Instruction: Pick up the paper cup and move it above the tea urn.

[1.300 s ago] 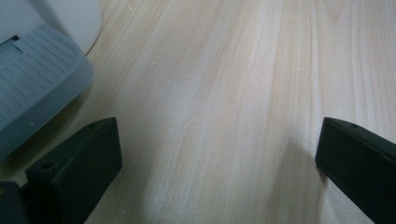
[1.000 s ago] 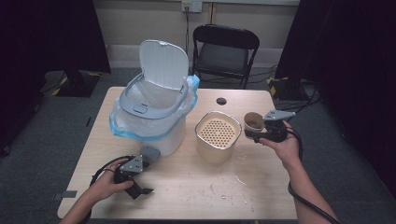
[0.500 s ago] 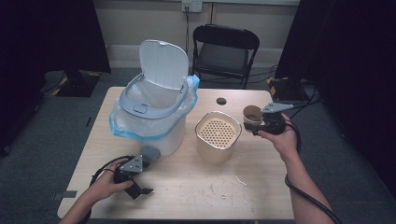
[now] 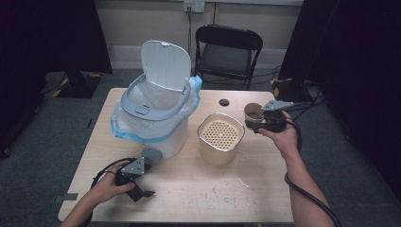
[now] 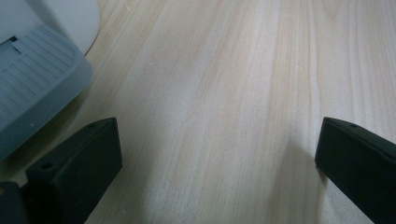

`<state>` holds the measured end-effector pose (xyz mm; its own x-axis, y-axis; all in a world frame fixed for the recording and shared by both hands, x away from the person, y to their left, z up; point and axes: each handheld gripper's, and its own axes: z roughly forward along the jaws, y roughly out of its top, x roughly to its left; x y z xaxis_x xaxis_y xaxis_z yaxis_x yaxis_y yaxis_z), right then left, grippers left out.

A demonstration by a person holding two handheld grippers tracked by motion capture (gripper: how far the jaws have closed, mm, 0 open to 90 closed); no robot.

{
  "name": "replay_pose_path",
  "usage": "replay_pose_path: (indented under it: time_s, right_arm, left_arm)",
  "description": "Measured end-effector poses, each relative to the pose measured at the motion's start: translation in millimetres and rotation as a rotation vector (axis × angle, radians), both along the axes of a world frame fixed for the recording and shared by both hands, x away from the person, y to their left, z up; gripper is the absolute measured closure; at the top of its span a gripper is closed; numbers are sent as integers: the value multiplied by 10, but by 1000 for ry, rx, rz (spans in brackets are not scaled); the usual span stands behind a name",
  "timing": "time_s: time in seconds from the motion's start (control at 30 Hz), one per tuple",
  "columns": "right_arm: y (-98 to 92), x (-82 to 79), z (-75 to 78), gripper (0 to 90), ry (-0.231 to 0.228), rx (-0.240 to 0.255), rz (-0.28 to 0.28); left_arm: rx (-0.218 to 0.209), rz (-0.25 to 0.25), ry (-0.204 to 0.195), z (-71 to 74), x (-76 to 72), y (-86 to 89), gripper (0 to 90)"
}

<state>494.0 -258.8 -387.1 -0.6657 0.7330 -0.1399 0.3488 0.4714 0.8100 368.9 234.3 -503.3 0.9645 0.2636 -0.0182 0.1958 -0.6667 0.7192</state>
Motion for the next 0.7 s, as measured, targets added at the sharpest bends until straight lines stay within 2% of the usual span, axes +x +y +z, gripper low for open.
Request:
replay_pose_path:
  time_s: [0.03,0.17,0.33,0.7]
  right_arm:
    - [0,0,0,357,0,0,0]
    - [38,11,39,358,-25,-52,-2]
    - [65,30,63,360,-48,-55,-4]
    - [145,60,153,364,-116,-111,11]
  left_arm:
    - [0,0,0,0,0,0,0]
    - [3,-2,0,2,1,1,0]
    - [0,-2,-1,0,2,1,0]
    - [-9,-6,-1,-5,5,1,0]
